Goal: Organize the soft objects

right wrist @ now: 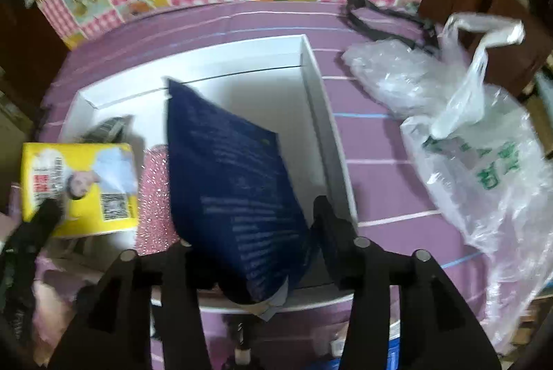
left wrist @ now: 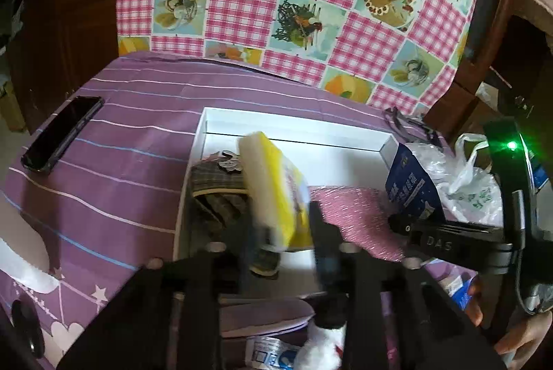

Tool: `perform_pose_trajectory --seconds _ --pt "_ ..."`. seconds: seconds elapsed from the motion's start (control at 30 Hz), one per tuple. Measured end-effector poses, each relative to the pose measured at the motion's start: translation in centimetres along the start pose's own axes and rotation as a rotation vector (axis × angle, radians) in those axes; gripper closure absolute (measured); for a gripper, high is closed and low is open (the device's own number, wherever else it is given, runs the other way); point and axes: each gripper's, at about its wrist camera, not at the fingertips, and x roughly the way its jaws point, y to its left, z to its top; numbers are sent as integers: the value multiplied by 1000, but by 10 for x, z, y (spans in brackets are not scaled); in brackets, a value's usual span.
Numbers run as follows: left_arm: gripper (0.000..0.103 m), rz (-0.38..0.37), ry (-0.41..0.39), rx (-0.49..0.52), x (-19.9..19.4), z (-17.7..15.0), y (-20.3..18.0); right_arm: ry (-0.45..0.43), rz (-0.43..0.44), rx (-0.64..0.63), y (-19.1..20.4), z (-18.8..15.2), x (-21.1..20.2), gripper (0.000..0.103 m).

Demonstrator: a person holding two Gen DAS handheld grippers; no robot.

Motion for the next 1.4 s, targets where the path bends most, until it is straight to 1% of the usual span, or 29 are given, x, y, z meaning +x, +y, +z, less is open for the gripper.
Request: perform_pose_trajectory --seconds 0.03,0.07,0.1,0.17,0.27,0.33,0.4,0.43,0.53,0.7,0.73,0.8,0.87,0.97,1.03,1.13,1.2,1.27,1.4 --pt "47 -9 -3 -2 -1 0 0 -3 65 29 -6 -2 -3 44" --pt "37 -26 -11 -4 -4 0 -1 -10 112 45 -8 -1 -5 40" --pt "34 -42 -24 -4 -7 1 -2 -28 180 66 -13 -4 -9 37" --pt "34 -45 -38 5 -12 3 -5 -52 257 99 -18 -8 -15 30" --pt "32 -17 -59 22 -18 5 -8 -82 303 126 -22 -11 -27 29" --pt "30 7 -63 31 -21 7 -9 -114 348 104 -16 -14 -39 28" --pt "28 16 -58 43 -22 8 -8 -136 349 69 -10 -15 -47 27" --pt "28 25 -61 47 -23 9 -8 -159 333 47 -5 -17 -53 26" --pt "27 34 -62 54 -26 9 -9 -189 303 18 1 -21 -63 26" --pt "27 32 -82 70 -32 9 -13 -243 351 48 -6 -24 -72 26" --pt "27 36 -91 70 -34 9 -14 -260 376 55 -9 -27 -76 26" --pt "24 49 -107 62 -36 8 -15 -284 392 59 -13 -30 -83 26" --pt "23 57 -114 52 -39 5 -17 -317 363 55 -16 -36 -92 26" --pt "23 79 -117 61 -41 -3 -23 -345 286 35 -16 -43 -100 26" --pt "23 66 -109 73 -43 -9 -27 -348 267 13 -15 -49 -103 26" --pt "23 34 -99 53 -50 -16 -27 -381 242 -12 -15 -63 -110 26" --pt "23 22 -105 43 -57 -22 -26 -394 245 -20 -17 -69 -115 26" --pt "23 27 -109 48 -62 -27 -27 -400 251 -21 -20 -77 -118 26" --pt "23 17 -102 61 -70 -37 -24 -384 258 -25 -26 -89 -121 26"
